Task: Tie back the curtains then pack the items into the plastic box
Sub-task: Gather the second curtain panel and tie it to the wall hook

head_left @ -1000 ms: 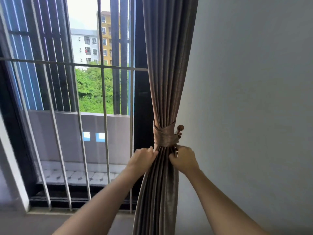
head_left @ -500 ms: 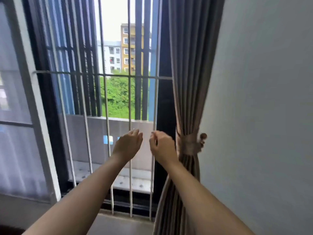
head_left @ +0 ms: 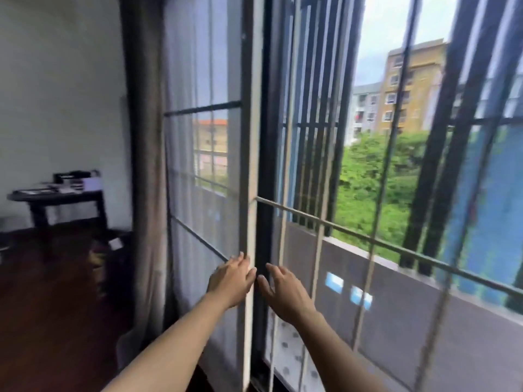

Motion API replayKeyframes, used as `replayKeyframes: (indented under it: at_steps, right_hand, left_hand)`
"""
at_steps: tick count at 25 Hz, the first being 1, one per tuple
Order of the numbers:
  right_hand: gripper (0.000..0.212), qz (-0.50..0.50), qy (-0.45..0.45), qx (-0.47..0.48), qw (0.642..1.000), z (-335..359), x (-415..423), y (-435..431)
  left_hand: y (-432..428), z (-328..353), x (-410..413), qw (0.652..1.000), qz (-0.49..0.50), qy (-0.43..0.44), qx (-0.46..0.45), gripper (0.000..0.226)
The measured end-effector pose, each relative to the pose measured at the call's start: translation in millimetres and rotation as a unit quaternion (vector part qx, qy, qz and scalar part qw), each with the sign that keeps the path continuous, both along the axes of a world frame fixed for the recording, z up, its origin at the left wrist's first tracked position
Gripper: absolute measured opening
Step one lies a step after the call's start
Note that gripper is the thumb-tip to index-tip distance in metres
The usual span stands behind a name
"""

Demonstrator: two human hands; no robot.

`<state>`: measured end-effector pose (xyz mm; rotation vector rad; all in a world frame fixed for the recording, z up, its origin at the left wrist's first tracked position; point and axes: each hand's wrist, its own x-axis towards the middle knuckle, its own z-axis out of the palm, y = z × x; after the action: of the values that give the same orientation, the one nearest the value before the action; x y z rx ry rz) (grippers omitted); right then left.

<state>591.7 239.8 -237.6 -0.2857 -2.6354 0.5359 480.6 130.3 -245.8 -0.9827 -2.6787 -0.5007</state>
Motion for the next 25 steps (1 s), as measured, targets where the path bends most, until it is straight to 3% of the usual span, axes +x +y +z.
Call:
replayKeyframes:
  at_steps: [5,9,15,20,25]
  right_hand:
    - [0.052,0.080,-0.004,0.002,0.997,-7,-146,-35]
    - [0.056,0.118,-0.007,-0.031,0.993,-12,-282,-79]
    - [0.059,0.158,-0.011,-0.040,0.987,-12,-433,-148]
    - [0.063,0.136,-0.008,-0.105,0.985,-37,-538,-216]
    - [0.068,0.137,0.025,-0.138,0.981,-56,-679,-277]
  left_hand:
    - [-56,10,-134,0.999,0.044,0.029,0.008,0.051]
    - [-115,14,-254,0.993,0.119,0.000,0.021,0.054]
    - [-196,17,-370,0.983,0.184,-0.016,0.020,0.054]
    - [-258,-11,-469,0.972,0.226,-0.050,0.047,0.054]
    - [-305,-17,-613,0.970,0.228,-0.031,0.076,0.050]
